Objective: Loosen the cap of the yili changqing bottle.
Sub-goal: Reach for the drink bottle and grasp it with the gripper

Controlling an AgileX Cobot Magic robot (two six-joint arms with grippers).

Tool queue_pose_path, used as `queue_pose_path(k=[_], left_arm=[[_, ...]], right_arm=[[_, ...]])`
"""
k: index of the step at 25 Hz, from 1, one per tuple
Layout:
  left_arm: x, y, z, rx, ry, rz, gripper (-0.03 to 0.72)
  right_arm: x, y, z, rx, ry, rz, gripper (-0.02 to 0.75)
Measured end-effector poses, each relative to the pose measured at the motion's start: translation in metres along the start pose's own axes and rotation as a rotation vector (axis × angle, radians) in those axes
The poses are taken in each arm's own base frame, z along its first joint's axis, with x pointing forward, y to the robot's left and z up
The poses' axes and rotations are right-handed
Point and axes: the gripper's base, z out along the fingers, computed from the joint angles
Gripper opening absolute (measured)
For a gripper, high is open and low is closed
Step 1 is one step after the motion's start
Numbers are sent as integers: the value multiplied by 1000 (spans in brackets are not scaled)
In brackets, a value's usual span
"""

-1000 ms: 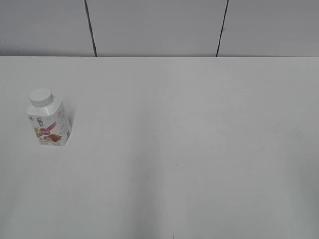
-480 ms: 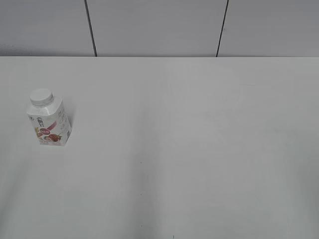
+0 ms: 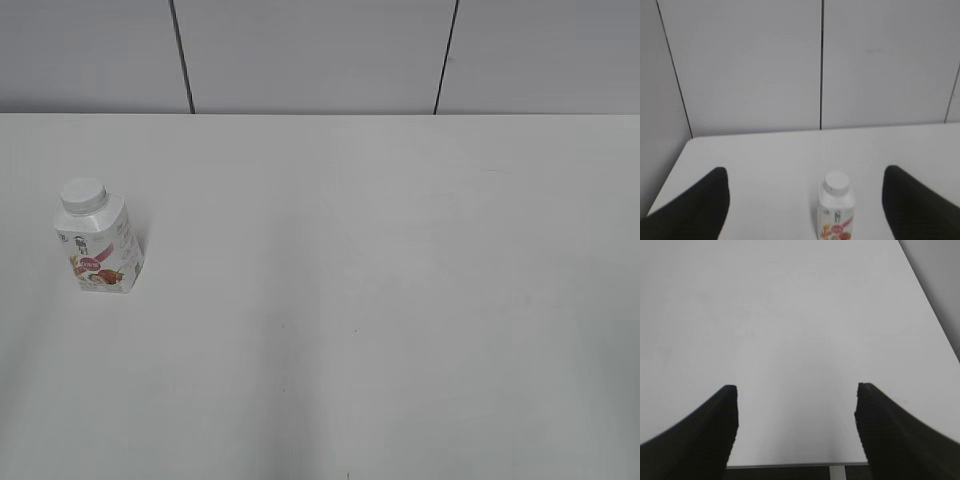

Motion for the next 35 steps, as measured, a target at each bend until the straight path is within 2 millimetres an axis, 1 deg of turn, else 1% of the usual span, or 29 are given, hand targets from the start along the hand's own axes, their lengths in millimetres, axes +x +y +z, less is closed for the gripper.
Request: queue_pose_path(k=[3,8,13,15,19,24,28,32,35], left_arm=[[1,1,18,-15,-105,-3,573],[24,2,54,-32,-156,-9,573],[15,5,78,-52,-248,-24,571],[17,6,91,-54,-219,-24,571],[28,6,119,-52,-106,-24,571],[34,8,146,-65,-110,-21,571],[51,8,172,-67,-45,-27,565],[67,6,192,-49,-4,-17,564],[80,0,204,13,32,-13,561]], right_arm=[[0,0,0,0,0,0,577],[0,0,0,0,0,0,577],[0,0,0,0,0,0,577],[0,0,0,0,0,0,577],[0,0,0,0,0,0,577],[0,0,0,0,0,0,577],[0,0,0,0,0,0,577],[0,0,0,0,0,0,577],[0,0,0,0,0,0,577]])
